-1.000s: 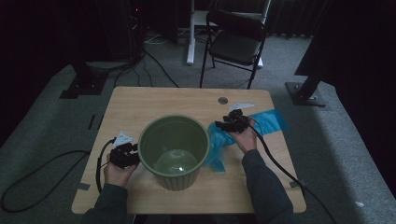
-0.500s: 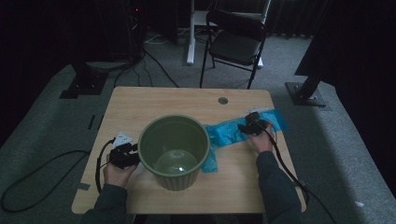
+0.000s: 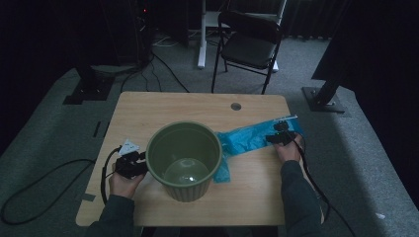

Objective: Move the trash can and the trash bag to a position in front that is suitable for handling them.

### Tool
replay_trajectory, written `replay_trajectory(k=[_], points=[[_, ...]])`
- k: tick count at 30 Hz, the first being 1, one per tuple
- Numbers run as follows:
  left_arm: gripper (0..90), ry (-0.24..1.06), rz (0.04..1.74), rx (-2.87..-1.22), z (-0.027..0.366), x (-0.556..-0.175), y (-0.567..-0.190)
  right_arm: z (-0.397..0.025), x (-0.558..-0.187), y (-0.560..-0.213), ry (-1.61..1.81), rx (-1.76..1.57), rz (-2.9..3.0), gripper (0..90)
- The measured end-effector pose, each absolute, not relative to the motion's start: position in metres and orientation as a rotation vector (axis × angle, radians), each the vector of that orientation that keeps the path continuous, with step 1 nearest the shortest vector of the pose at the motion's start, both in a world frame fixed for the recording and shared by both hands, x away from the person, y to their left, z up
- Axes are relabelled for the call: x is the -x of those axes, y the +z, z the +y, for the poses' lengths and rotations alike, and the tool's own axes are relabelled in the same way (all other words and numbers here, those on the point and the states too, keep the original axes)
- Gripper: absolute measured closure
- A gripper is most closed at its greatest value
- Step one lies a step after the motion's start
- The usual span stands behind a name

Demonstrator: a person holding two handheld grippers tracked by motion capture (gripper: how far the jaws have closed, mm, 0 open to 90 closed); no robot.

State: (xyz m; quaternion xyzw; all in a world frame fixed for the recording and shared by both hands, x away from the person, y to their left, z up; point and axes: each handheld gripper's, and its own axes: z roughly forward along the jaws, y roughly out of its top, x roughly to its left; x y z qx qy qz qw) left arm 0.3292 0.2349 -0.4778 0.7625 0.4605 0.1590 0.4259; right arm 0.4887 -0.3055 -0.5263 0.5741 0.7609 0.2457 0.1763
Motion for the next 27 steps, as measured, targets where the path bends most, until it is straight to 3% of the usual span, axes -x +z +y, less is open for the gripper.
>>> replay_trajectory(k=[3, 8, 13, 21, 27], points=[[54.8, 0.398, 1.151, -1.907, 0.235, -0.329, -0.478, -0.307, -0.489, -0.528, 0.709, -1.632, 2.146, 51.7], [54.8, 0.400, 1.149, -1.909, 0.234, -0.328, -0.478, -0.299, -0.488, -0.525, 0.690, -1.576, 2.200, 75.6], [54.8, 0.399, 1.149, -1.906, 0.235, -0.328, -0.478, -0.300, -0.489, -0.525, 0.698, -1.604, 2.198, 89.3], [54.8, 0.400, 1.149, -1.904, 0.235, -0.328, -0.478, -0.301, -0.483, -0.524, 0.679, -1.569, 2.243, 90.0], [54.8, 0.399, 1.147, -1.909, 0.234, -0.328, -0.478, -0.292, -0.447, -0.524, 0.726, -1.485, 2.335, 90.0]])
